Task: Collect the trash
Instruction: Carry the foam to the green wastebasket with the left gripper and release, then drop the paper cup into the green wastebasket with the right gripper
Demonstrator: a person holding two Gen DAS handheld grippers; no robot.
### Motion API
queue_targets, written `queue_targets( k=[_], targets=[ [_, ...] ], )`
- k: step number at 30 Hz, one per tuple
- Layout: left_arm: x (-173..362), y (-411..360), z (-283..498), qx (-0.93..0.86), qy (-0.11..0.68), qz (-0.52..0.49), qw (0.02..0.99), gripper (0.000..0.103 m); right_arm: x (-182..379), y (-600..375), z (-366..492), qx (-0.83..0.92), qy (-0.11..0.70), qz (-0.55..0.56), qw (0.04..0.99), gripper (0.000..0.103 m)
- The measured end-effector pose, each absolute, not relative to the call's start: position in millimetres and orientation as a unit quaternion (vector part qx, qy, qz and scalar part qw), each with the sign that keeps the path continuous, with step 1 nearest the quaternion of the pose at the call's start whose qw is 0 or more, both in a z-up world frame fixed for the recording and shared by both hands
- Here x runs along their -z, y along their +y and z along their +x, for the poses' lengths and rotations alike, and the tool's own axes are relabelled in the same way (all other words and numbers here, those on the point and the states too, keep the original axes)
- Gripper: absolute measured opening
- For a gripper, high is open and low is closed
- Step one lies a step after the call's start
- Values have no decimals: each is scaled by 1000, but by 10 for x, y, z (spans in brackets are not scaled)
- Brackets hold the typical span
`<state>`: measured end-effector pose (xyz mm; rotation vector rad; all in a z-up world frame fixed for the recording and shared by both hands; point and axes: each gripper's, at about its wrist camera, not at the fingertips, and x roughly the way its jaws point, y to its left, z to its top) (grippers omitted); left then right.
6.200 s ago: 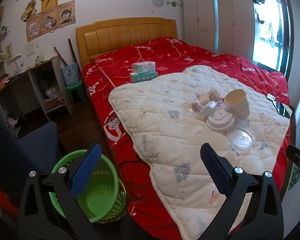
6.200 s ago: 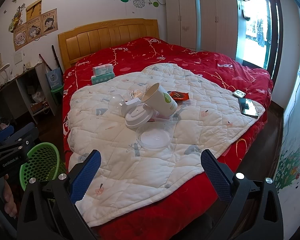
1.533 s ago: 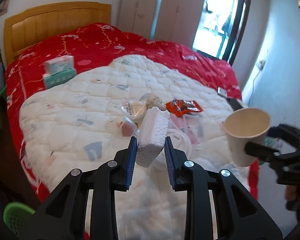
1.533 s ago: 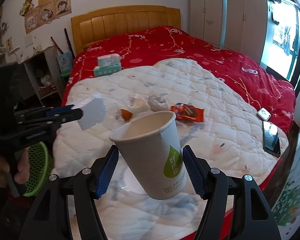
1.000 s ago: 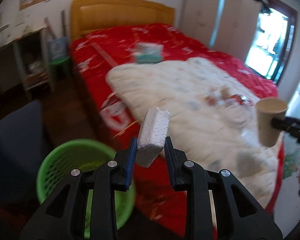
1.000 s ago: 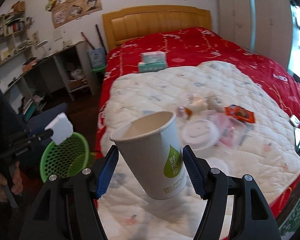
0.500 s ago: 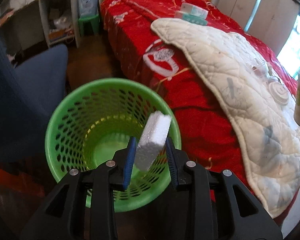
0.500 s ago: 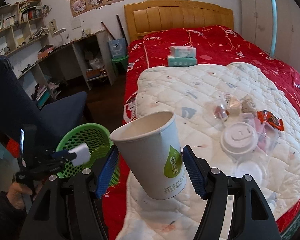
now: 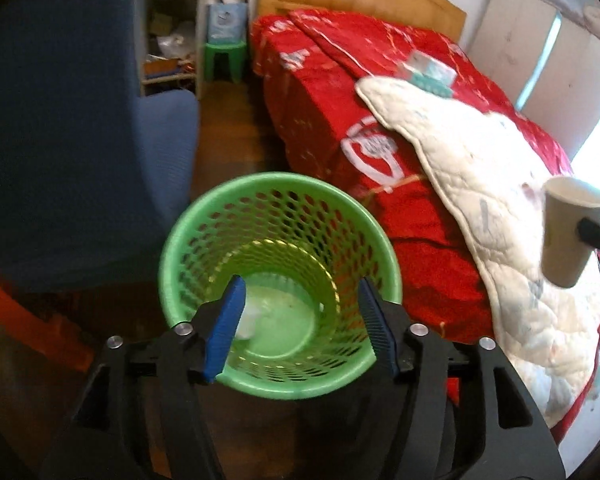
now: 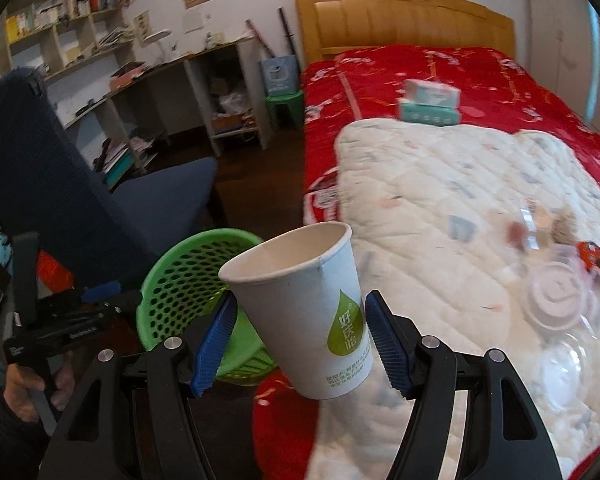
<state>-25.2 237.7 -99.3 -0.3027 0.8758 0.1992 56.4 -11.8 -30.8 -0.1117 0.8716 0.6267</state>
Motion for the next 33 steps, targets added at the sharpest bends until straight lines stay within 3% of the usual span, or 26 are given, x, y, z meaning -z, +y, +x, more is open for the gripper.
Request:
queue_targets(
  k=[18, 22, 33],
  targets=[
    [860, 2864, -690, -162, 390, -183, 888, 63, 921, 1026, 661, -378, 486, -43, 787, 65],
    [877, 2855, -680, -161, 392, -187, 886, 63, 983, 1105, 653, -390, 491, -31, 779, 80],
    [738, 2610, -531, -135, 383, -176, 897, 67, 699, 634, 532, -359, 452, -44, 816, 86]
  ],
)
